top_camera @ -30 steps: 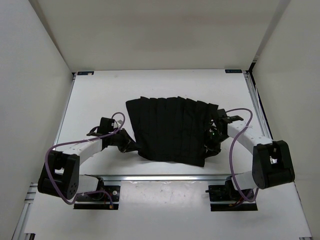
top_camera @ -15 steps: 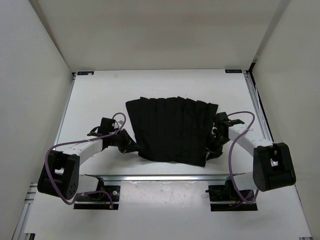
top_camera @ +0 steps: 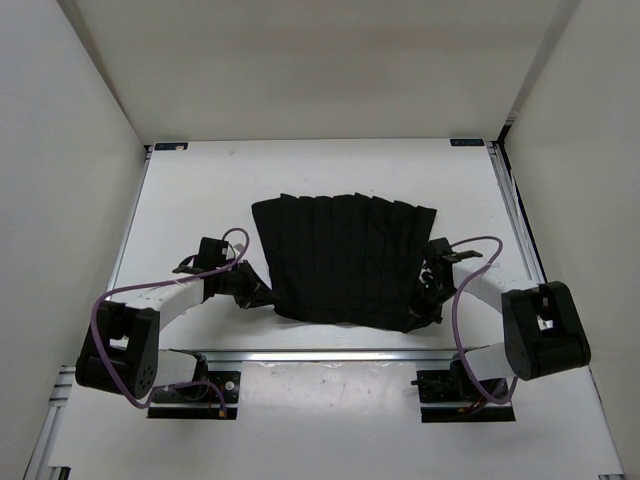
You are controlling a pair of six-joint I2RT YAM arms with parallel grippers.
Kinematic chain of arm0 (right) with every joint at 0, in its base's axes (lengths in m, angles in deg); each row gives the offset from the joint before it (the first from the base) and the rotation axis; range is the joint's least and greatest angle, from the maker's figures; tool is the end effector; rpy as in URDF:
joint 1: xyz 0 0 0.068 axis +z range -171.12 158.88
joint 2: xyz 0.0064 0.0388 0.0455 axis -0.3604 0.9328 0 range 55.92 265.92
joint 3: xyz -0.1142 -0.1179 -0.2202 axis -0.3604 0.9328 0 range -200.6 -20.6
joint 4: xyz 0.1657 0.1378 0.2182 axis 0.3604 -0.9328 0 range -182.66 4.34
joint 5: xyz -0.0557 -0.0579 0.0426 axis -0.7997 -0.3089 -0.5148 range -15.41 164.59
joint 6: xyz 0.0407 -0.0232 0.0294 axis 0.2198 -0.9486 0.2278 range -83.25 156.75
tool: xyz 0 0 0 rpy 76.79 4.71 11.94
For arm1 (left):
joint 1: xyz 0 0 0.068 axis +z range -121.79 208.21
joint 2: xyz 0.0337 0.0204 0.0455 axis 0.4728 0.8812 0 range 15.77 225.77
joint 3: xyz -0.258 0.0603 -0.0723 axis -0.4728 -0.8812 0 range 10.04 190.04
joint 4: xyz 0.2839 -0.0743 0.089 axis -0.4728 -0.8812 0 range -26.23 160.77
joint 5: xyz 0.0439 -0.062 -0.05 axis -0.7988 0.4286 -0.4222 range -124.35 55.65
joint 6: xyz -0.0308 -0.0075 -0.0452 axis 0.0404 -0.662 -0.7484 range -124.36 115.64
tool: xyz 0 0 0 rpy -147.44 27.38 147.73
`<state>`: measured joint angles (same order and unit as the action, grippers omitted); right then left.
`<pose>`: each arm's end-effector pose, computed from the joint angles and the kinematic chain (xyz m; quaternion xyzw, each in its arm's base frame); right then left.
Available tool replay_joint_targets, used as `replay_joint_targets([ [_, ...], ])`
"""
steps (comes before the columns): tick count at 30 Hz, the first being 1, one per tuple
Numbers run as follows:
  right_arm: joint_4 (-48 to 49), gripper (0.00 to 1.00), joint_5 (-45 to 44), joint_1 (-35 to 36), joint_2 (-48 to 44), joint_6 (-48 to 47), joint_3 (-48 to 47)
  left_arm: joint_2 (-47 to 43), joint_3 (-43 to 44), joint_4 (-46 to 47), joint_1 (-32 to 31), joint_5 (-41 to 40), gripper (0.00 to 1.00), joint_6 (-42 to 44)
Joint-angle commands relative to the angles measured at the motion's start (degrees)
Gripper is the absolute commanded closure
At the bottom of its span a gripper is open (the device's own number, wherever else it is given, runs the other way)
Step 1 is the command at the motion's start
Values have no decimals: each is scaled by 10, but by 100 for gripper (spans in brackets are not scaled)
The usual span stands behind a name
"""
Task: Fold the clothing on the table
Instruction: Fold the skirt
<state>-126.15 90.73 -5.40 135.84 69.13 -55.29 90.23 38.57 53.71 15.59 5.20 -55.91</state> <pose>0.2190 0.0724 0.0998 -0.1380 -0.9797 -0.1432 0.0234 0.2313 -0.0764 0.1094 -0.2303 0.8890 -0.3955 0.0115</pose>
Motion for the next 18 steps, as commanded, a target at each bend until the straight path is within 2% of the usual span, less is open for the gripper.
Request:
replay_joint_targets([
  [1, 64, 100, -22, -8, -18, 5, -13, 0, 3, 22, 10, 3, 100, -3],
  [3, 72, 100, -29, -42, -30, -8, -61, 16, 23, 45, 24, 6, 100, -10],
  [7, 79, 100, -39, -112, -9, -63, -169, 80, 135, 61, 41, 2, 100, -1],
  [9, 67, 100, -33, -125, 4, -75, -208, 102, 185, 73, 42, 10, 100, -8],
  [13, 51, 100, -23, -112, -11, -80, -216, 83, 185, 78, 49, 21, 100, -8],
  [15, 27, 100, -15, -92, -43, -75, -193, 53, 147, 70, 51, 31, 100, 2],
  [18, -21, 100, -14, -51, -113, -57, -150, -43, 81, 53, 46, 66, 100, 6],
])
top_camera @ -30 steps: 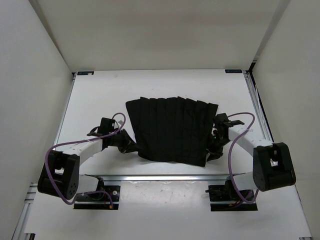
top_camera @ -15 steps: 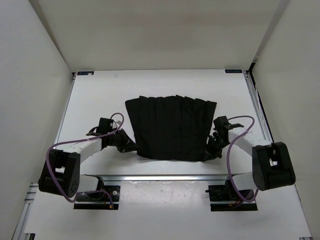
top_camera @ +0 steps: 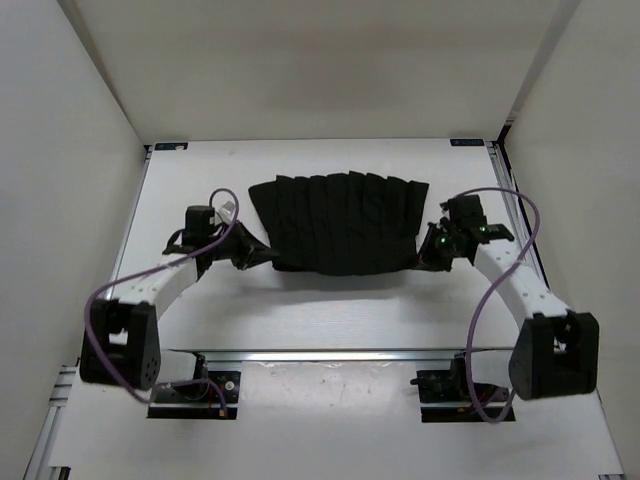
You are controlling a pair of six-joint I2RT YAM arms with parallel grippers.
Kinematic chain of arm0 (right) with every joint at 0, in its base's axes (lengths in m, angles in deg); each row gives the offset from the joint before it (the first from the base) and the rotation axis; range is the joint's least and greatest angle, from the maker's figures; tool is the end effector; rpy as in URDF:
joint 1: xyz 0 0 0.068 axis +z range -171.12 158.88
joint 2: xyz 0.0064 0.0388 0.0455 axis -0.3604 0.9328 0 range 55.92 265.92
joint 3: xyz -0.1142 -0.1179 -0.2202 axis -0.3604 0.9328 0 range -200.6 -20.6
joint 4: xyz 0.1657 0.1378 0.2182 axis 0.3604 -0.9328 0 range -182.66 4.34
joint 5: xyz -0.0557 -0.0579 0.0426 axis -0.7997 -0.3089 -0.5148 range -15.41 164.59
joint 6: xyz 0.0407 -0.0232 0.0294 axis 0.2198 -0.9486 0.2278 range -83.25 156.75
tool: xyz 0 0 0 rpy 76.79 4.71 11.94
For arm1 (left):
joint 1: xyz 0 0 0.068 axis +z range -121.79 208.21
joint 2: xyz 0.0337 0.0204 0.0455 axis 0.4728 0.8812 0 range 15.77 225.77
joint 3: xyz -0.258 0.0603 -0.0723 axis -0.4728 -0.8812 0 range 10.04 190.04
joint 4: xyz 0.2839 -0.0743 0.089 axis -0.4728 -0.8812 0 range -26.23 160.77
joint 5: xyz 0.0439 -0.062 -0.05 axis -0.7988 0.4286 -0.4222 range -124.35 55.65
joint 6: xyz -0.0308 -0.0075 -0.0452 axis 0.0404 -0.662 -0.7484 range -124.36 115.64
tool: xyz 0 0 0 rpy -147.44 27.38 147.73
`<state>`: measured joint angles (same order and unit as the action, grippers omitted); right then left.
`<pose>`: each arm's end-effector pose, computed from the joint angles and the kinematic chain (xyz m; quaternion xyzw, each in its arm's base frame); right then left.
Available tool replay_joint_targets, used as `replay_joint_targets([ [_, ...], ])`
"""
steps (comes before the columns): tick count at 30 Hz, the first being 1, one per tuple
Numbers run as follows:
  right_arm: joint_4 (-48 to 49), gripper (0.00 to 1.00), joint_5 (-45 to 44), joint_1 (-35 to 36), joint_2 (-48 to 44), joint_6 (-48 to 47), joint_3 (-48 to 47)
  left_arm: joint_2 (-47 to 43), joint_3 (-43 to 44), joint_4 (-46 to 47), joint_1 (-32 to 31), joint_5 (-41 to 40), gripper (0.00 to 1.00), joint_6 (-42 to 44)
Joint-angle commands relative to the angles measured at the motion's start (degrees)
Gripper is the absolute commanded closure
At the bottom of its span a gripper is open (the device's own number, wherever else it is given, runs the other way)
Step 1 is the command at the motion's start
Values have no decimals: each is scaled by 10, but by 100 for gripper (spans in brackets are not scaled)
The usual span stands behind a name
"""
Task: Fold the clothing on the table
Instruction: Fold the skirt
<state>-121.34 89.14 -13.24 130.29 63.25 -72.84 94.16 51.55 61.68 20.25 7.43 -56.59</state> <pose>0.2969 0.0506 0.2213 0.1194 0.9462 0.1975 0.2268 0.3013 -0.0675 0.1730 -0.2024 0.8527 -0.4617 0.1373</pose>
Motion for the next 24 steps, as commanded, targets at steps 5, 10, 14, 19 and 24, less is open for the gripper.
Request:
replay_joint_targets([
  [5, -188, 100, 15, 92, -243, 80, 79, -227, -134, -80, -20, 73, 100, 9],
  [10, -256, 100, 10, 46, -317, 102, 55, -272, -117, -182, -1, 10, 100, 41],
  [14, -228, 100, 40, -55, -246, 28, 6, -208, -51, -194, 15, -28, 100, 21],
  [19, -114, 100, 12, -106, -120, 14, -43, -78, 49, -126, 52, -21, 100, -25],
  [24, -81, 100, 6, -90, -40, 13, -93, 11, 148, -102, 45, -16, 100, -34],
])
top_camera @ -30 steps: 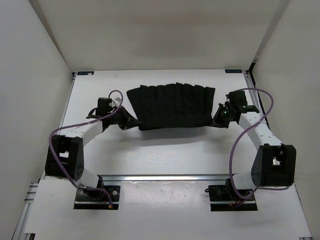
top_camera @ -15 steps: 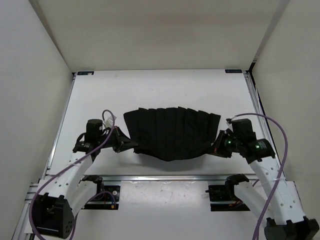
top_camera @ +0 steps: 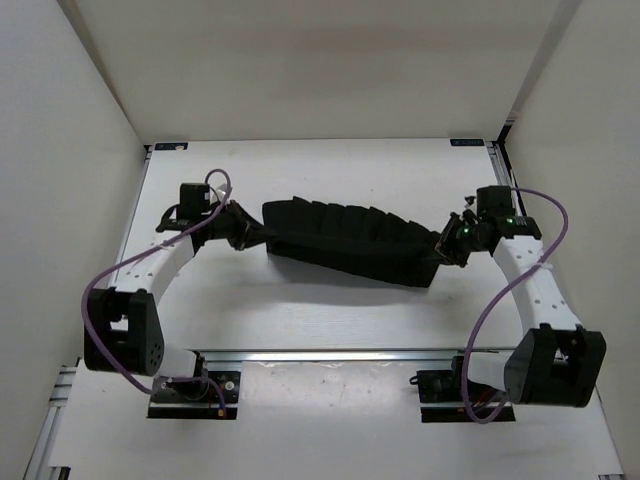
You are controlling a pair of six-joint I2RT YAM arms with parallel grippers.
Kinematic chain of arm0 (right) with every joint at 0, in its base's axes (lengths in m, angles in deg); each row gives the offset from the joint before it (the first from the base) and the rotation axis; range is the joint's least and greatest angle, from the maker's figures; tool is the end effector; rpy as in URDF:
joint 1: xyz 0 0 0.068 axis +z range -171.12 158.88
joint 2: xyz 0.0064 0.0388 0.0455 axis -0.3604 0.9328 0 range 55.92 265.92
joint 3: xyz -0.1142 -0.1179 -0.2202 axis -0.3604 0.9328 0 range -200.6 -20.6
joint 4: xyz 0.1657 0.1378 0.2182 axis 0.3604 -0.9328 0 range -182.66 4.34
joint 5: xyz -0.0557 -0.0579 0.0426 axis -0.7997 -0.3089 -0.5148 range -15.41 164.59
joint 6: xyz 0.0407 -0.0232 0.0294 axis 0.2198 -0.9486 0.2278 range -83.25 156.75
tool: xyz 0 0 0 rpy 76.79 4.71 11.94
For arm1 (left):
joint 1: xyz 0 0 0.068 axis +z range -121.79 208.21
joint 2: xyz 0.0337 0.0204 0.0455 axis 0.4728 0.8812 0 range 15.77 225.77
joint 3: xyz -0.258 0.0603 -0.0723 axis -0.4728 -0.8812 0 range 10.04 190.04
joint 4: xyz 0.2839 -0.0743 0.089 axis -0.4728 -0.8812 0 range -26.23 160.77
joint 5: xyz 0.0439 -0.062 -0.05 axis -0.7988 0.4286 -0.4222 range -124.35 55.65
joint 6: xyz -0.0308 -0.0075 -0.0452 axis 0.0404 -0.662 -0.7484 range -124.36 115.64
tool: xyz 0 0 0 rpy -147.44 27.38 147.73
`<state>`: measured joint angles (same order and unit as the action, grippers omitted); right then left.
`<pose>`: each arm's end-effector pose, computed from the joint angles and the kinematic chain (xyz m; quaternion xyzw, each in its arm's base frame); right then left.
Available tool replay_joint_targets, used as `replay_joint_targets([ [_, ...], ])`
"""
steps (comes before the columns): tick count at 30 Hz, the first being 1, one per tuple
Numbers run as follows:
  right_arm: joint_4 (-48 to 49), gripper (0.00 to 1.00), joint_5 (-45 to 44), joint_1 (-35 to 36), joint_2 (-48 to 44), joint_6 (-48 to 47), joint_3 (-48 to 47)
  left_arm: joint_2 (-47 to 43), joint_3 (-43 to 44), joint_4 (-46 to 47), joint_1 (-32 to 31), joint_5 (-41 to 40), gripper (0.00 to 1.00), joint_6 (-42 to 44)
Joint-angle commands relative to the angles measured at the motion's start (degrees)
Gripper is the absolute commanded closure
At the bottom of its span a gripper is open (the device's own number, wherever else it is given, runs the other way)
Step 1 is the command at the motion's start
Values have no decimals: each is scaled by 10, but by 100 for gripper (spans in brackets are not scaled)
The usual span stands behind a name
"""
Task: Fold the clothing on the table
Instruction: Fold the skirt
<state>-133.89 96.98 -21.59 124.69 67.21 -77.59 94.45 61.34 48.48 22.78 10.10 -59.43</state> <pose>0.2771 0.0120 0.2660 0.2041 0.9267 0.2468 0.1967 0.3168 -0.0566 0.2161 -0.2463 0.8434 -0.4675 0.0969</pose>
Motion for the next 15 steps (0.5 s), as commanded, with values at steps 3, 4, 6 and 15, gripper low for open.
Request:
replay_joint_targets([
  [3, 13, 100, -80, 19, 15, -36, -55, 2, 48, 44, 5, -15, 100, -3],
  [4, 2, 100, -80, 23, 1, -33, -46, -8, 28, 45, 2, -11, 100, -1],
  [6, -22, 100, -85, 50, -50, -23, -21, -56, -5, 47, -15, -1, 100, 1],
  [15, -206, 100, -75, 144, -249, 104, 81, -218, -162, -43, -43, -38, 100, 39],
])
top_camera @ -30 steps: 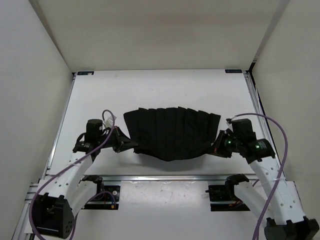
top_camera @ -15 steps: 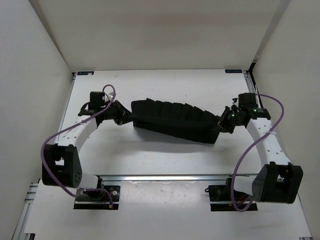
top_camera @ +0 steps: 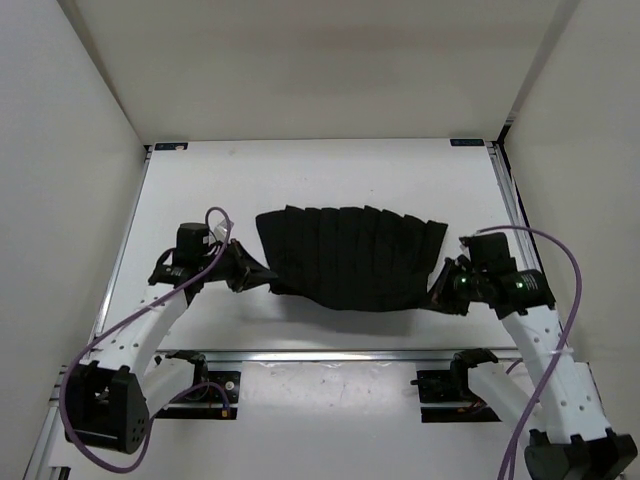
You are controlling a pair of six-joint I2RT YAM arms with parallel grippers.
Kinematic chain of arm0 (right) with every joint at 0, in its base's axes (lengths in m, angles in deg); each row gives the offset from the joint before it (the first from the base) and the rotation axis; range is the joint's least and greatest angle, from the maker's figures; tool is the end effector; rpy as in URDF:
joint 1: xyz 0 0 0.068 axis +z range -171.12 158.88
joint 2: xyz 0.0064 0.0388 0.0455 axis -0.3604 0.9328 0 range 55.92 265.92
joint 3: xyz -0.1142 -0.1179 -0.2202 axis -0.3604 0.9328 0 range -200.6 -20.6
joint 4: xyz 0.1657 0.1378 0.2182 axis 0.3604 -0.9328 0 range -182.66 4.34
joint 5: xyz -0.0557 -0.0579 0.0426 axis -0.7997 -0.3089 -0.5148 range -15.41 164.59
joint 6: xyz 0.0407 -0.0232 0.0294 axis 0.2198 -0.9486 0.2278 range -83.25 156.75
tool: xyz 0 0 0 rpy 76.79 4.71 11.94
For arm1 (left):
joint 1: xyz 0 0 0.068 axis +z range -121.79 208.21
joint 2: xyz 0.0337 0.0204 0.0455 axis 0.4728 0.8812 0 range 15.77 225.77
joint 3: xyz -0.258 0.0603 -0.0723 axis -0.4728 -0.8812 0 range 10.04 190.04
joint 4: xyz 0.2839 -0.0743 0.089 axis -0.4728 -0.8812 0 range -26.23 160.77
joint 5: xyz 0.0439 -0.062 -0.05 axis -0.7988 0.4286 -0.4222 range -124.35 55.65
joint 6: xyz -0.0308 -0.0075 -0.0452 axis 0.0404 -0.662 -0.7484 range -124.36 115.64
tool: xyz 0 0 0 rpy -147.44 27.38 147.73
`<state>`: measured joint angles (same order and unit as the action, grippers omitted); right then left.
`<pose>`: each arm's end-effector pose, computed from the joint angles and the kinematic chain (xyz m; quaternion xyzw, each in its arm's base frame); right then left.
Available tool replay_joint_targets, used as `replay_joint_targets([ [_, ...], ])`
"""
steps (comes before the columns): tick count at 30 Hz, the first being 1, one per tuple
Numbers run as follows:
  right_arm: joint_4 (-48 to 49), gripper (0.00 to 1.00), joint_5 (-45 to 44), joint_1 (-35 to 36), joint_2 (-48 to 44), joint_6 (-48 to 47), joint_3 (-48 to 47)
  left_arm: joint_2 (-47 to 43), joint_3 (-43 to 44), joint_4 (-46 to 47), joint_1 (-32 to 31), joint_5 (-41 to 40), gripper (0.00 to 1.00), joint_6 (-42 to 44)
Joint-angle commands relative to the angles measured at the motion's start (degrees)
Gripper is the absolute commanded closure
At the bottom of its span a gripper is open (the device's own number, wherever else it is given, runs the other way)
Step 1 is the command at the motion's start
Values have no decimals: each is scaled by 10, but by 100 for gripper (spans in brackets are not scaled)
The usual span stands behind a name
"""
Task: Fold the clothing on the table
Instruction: Fold the skirt
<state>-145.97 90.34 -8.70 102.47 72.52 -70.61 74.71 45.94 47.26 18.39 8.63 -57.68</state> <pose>0.1795 0.0499 0.2918 0.1537 0.9377 0.2352 0.2044 0.2376 -0.0672 0.2083 -0.1943 0.8531 -0.4703 0.1154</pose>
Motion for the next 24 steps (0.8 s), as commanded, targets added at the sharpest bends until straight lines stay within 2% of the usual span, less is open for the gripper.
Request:
replay_joint_targets([
  [1, -89, 100, -5, 13, -24, 52, 11, -4, -4, -22, 4, -27, 100, 17],
  [4, -73, 100, 14, -41, 9, 12, 17, 55, 30, 22, -1, -18, 100, -19],
  [7, -14, 100, 37, -120, 58, -49, 14, 131, 106, 29, 7, -42, 100, -26],
  [11, 90, 100, 28, -204, 144, -63, -8, 251, 208, 55, 9, -69, 100, -42],
  [15, 154, 100, 29, -194, 223, -48, -44, 376, 289, 127, -23, -76, 100, -84],
  [18, 191, 100, 23, -189, 274, -41, -63, 450, 345, 135, -48, -88, 100, -98],
  [24, 222, 100, 27, -209, 349, -47, -110, 518, 384, 134, -47, -117, 100, -110],
])
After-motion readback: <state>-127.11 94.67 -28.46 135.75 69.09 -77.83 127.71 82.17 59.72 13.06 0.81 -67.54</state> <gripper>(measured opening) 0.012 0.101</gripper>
